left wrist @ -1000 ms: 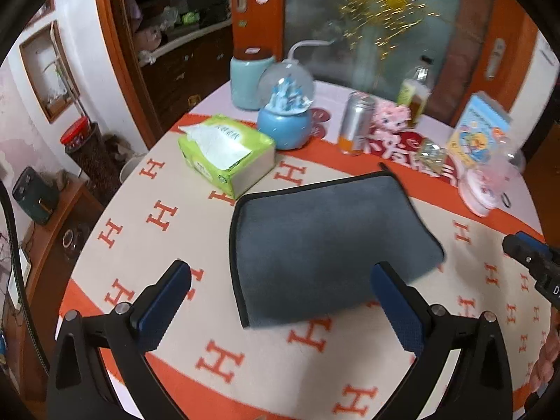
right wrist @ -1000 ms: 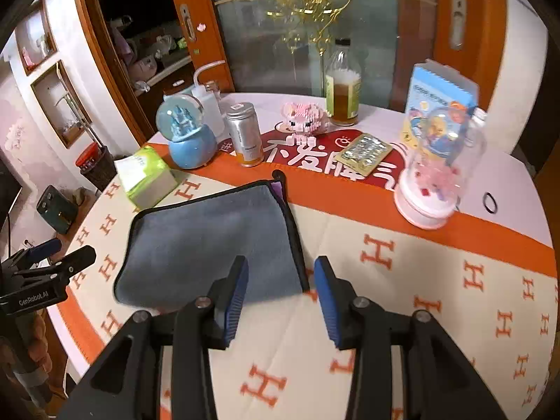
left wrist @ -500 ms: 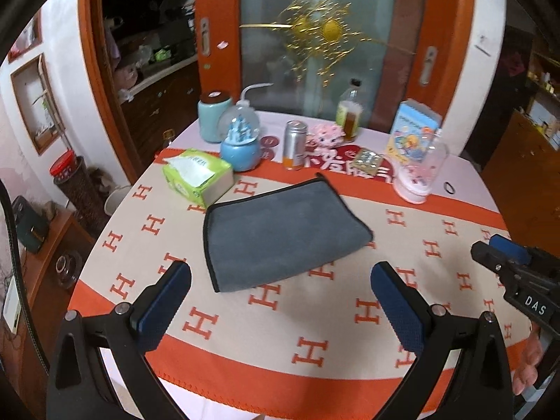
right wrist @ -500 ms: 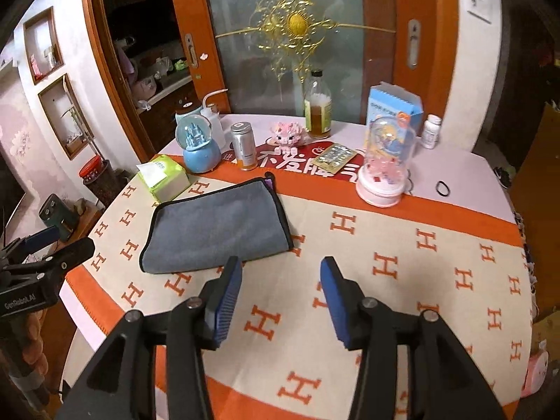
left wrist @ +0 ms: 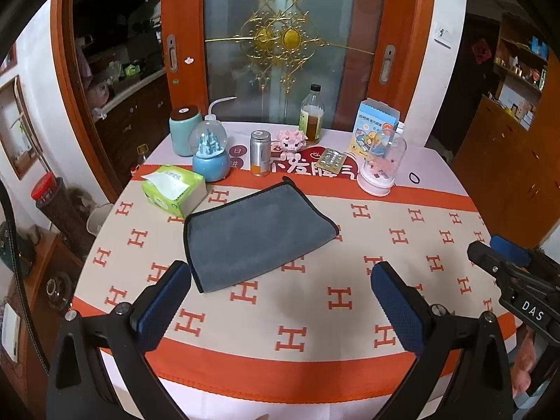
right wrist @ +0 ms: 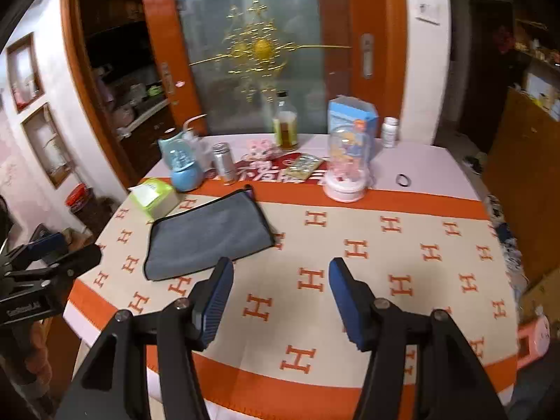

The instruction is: Fold towel

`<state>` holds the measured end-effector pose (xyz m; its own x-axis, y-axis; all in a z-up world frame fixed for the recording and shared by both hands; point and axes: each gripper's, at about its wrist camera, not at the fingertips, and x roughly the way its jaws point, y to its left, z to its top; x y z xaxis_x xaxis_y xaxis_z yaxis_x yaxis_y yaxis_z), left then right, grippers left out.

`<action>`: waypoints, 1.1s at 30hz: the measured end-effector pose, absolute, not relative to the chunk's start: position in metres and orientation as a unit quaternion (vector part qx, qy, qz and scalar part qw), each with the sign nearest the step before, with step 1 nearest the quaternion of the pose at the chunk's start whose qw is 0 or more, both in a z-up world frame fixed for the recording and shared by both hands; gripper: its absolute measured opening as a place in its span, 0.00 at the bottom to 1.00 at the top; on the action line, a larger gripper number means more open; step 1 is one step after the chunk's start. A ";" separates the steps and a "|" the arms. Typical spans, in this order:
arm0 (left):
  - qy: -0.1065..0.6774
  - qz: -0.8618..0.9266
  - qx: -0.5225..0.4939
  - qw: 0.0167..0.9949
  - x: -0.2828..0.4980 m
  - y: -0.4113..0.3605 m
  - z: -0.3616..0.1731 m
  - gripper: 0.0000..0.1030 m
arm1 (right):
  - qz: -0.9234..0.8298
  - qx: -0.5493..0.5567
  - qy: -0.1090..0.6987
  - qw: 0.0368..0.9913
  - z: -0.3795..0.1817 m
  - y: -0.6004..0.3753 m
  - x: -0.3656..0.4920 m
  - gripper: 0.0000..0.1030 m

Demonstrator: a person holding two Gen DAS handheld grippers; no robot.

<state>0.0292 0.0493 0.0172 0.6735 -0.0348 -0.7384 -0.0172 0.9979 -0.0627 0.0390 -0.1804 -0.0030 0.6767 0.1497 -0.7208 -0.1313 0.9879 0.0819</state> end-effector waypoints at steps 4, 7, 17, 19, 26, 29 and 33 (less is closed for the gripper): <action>0.404 -0.001 -0.029 0.914 0.023 0.052 0.017 0.99 | 0.059 0.028 0.401 0.914 -0.006 -0.177 0.025 0.55; 0.406 -0.001 -0.028 0.913 0.017 0.051 0.015 0.99 | 0.050 0.034 0.406 0.912 -0.009 -0.173 0.014 0.55; 0.418 -0.008 -0.022 0.908 0.001 0.038 0.006 0.99 | 0.034 0.034 0.411 0.910 -0.009 -0.163 -0.020 0.55; 0.422 -0.009 -0.021 0.906 -0.002 0.034 0.004 0.99 | 0.033 0.035 0.409 0.911 -0.009 -0.161 -0.025 0.56; 0.432 -0.013 -0.019 0.902 -0.008 0.028 0.000 0.99 | 0.027 0.025 0.413 0.910 -0.009 -0.156 -0.028 0.56; 0.434 -0.011 -0.016 0.901 -0.009 0.025 -0.001 0.99 | 0.030 0.027 0.417 0.908 -0.011 -0.157 -0.029 0.56; 0.437 -0.008 -0.012 0.900 -0.009 0.022 -0.002 0.99 | 0.035 0.029 0.426 0.904 -0.016 -0.157 -0.027 0.56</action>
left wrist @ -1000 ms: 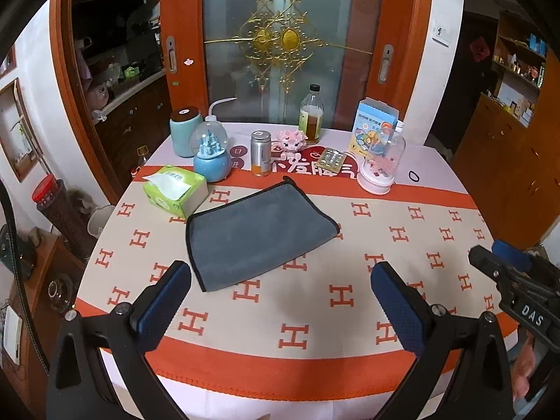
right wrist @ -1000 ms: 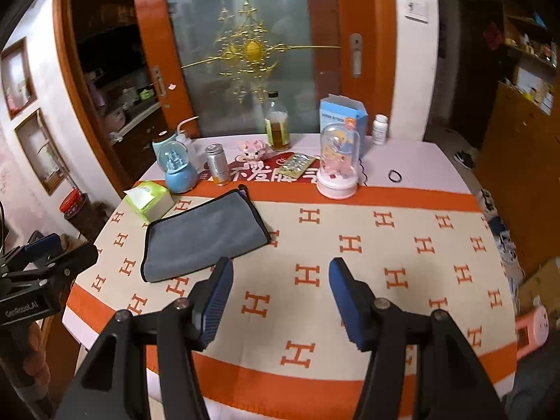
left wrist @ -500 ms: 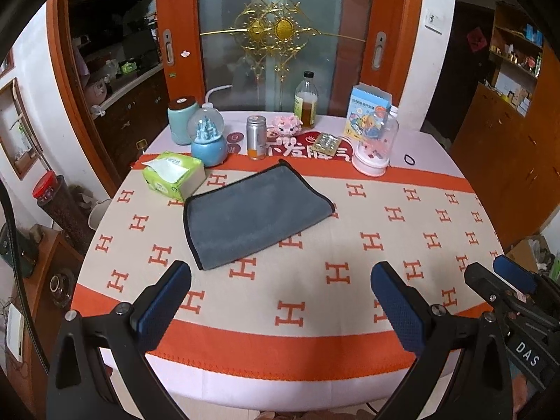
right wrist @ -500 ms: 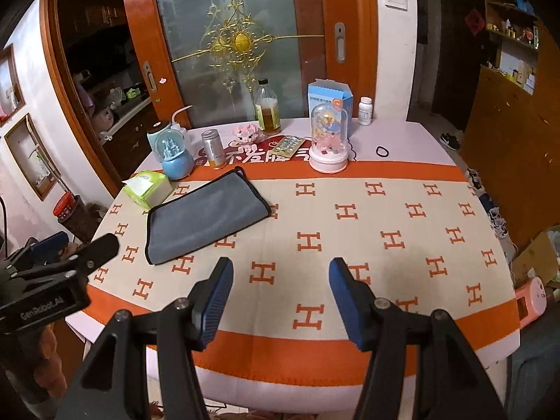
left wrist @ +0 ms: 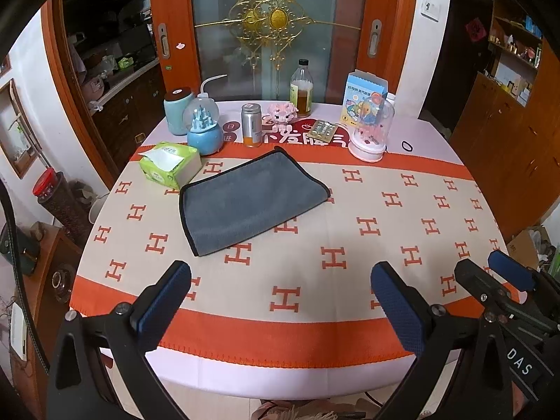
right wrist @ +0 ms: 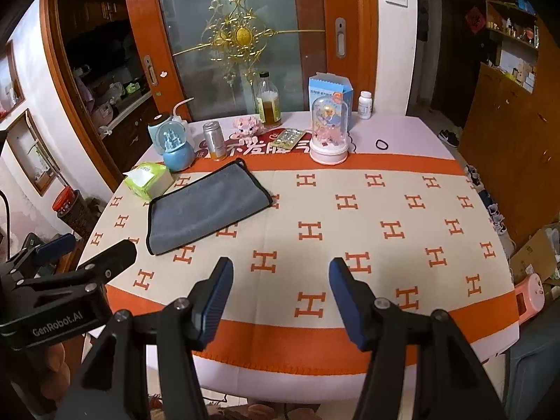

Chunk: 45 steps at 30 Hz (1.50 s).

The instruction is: Fold towel

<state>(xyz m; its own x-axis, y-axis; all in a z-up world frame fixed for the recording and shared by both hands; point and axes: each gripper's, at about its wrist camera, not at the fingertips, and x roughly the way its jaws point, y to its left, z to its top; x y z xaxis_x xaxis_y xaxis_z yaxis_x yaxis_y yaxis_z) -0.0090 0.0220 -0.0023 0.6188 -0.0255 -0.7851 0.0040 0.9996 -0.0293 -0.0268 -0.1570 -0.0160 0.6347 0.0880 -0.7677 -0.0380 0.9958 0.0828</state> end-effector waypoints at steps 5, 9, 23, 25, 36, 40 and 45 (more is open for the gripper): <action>0.436 -0.007 -0.011 0.900 -0.009 0.021 -0.002 0.99 | 0.037 0.029 0.429 0.902 -0.018 -0.159 -0.024 0.56; 0.434 -0.003 -0.010 0.901 -0.008 0.021 -0.001 0.99 | 0.036 0.030 0.429 0.902 -0.018 -0.158 -0.025 0.56; 0.438 -0.002 -0.004 0.899 -0.003 0.020 -0.003 0.99 | 0.028 0.027 0.433 0.900 -0.024 -0.160 -0.017 0.56; 0.440 -0.003 -0.003 0.898 -0.002 0.021 -0.004 0.99 | 0.029 0.025 0.432 0.901 -0.024 -0.160 -0.017 0.56; 0.441 -0.003 -0.002 0.897 -0.004 0.019 -0.006 0.99 | 0.030 0.023 0.429 0.903 -0.022 -0.158 -0.016 0.56; 0.442 -0.003 -0.003 0.897 -0.005 0.019 -0.007 0.99 | 0.029 0.023 0.428 0.903 -0.022 -0.158 -0.017 0.55; 0.443 -0.003 -0.004 0.896 -0.005 0.018 -0.008 0.99 | 0.030 0.023 0.427 0.903 -0.020 -0.158 -0.017 0.56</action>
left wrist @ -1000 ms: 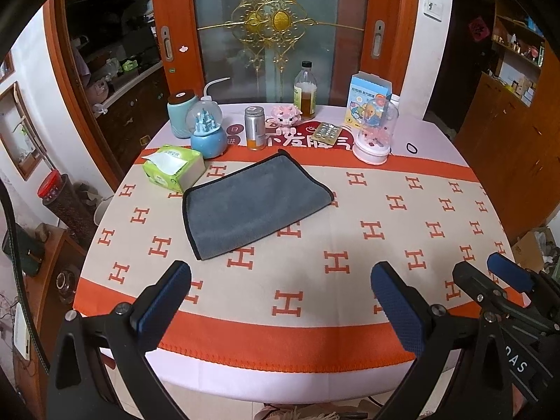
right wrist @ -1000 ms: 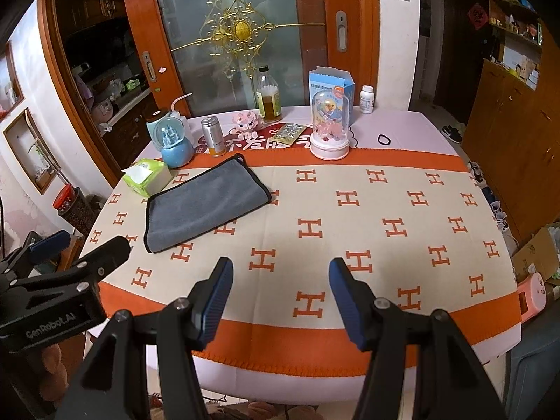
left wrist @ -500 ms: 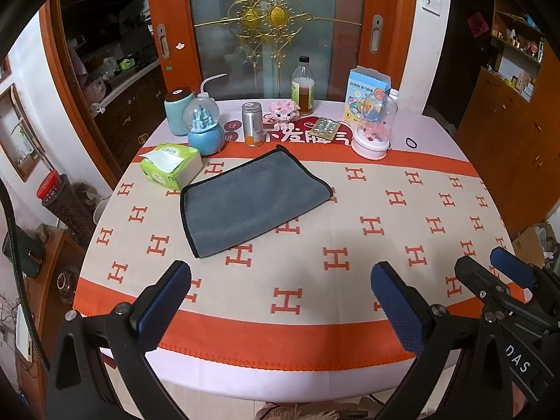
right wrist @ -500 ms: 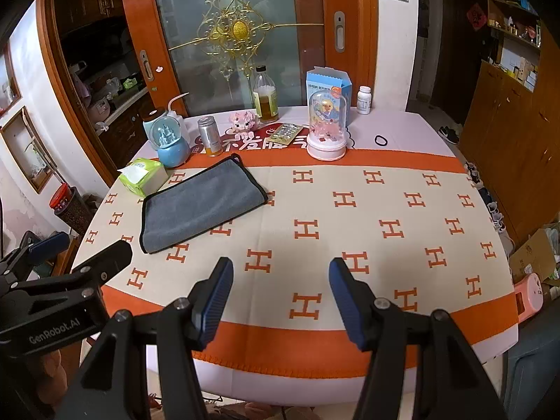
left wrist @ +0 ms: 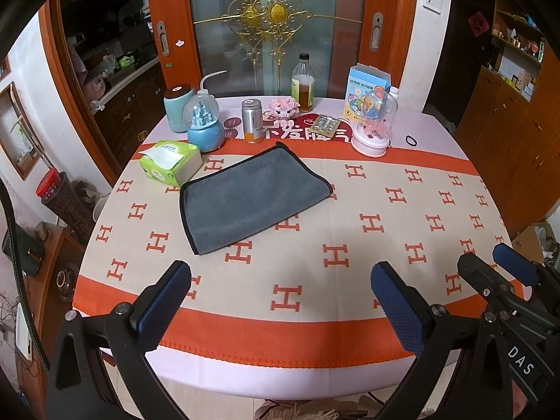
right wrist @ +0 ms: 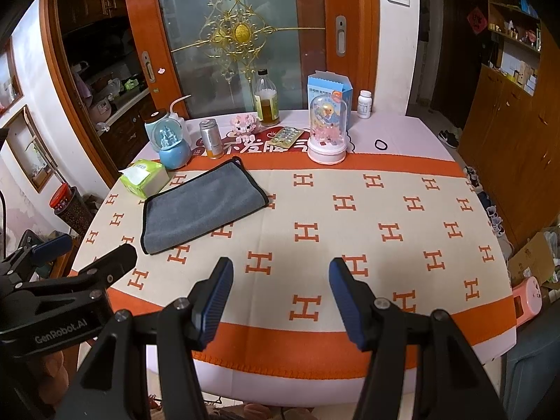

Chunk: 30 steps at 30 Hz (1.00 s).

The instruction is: Fold towel

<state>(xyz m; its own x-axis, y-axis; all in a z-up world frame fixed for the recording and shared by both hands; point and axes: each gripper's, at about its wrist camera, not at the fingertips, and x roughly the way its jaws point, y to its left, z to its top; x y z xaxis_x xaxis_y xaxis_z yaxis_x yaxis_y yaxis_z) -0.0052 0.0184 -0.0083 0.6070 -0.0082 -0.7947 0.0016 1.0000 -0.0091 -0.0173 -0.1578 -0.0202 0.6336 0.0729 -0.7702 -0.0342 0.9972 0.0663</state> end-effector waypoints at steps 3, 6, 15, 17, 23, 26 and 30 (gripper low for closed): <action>0.444 -0.002 -0.003 0.896 -0.005 0.018 -0.008 0.99 | 0.030 0.023 0.427 0.904 -0.020 -0.158 -0.018 0.56; 0.444 -0.002 -0.003 0.896 -0.005 0.018 -0.008 0.99 | 0.030 0.022 0.425 0.904 -0.019 -0.157 -0.017 0.56; 0.444 -0.002 -0.003 0.896 -0.005 0.018 -0.008 0.99 | 0.030 0.022 0.424 0.905 -0.017 -0.158 -0.018 0.56; 0.446 -0.003 -0.004 0.895 -0.006 0.017 -0.009 0.99 | 0.030 0.022 0.424 0.905 -0.016 -0.158 -0.017 0.56; 0.447 -0.003 -0.003 0.895 -0.009 0.016 -0.011 0.99 | 0.030 0.022 0.424 0.905 -0.017 -0.157 -0.018 0.56; 0.447 -0.003 -0.003 0.895 -0.009 0.016 -0.011 0.99 | 0.030 0.022 0.423 0.905 -0.017 -0.157 -0.019 0.56; 0.447 -0.003 -0.003 0.894 -0.008 0.016 -0.011 0.99 | 0.030 0.022 0.424 0.905 -0.018 -0.157 -0.019 0.56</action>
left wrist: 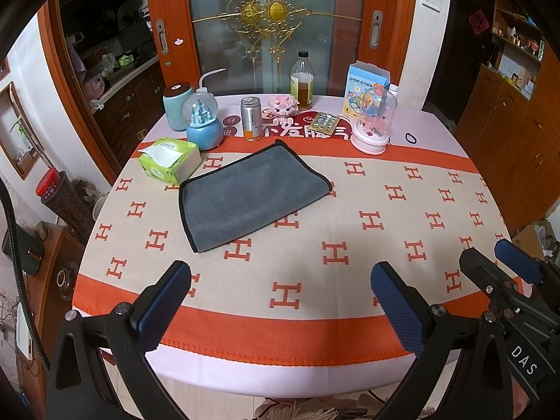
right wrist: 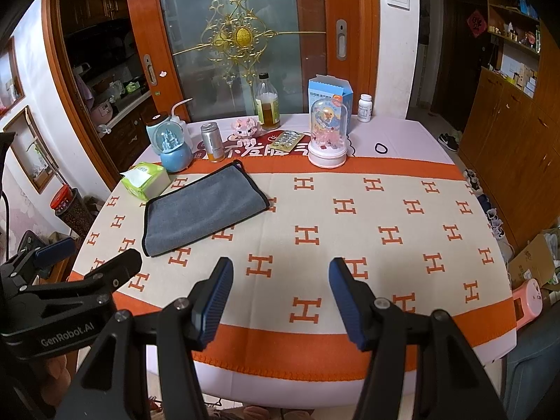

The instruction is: Fold towel

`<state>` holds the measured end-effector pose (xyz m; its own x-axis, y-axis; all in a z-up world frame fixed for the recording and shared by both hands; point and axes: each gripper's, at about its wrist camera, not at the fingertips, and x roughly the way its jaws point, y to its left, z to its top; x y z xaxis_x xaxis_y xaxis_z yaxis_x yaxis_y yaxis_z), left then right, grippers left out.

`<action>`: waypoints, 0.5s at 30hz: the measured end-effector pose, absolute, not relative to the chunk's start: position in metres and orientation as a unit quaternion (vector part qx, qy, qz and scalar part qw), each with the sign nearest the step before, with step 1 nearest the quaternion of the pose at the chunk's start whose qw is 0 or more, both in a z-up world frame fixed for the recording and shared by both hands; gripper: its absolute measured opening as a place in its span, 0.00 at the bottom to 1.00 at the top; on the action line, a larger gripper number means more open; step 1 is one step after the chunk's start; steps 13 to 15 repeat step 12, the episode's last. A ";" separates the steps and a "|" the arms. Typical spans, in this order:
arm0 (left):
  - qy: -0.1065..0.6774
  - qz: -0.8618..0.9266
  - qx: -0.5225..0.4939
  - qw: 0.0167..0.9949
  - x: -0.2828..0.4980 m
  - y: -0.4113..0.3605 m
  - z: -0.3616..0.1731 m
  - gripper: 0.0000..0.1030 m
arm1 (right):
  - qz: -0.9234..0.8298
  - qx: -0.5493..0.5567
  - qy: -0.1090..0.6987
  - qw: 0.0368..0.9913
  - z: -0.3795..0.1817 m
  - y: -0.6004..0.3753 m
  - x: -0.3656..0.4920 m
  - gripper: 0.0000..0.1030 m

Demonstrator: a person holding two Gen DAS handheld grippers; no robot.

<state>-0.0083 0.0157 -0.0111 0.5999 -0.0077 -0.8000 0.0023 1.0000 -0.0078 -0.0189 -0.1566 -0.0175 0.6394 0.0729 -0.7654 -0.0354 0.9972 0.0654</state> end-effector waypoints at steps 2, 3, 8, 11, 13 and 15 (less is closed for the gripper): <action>0.447 -0.003 -0.003 0.894 -0.009 0.016 -0.011 0.99 | 0.030 0.023 0.423 0.905 -0.017 -0.157 -0.018 0.56; 0.447 -0.003 -0.003 0.895 -0.008 0.016 -0.011 0.99 | 0.030 0.023 0.424 0.905 -0.018 -0.157 -0.019 0.56; 0.448 -0.003 -0.003 0.894 -0.008 0.016 -0.011 0.99 | 0.031 0.022 0.424 0.905 -0.015 -0.155 -0.019 0.56; 0.449 -0.002 -0.004 0.894 -0.009 0.017 -0.012 0.99 | 0.031 0.023 0.425 0.905 -0.015 -0.154 -0.018 0.56; 0.450 -0.002 -0.004 0.893 -0.009 0.018 -0.012 0.99 | 0.031 0.024 0.425 0.904 -0.014 -0.152 -0.018 0.56; 0.450 -0.002 -0.004 0.893 -0.009 0.018 -0.012 0.99 | 0.031 0.024 0.425 0.904 -0.014 -0.152 -0.018 0.56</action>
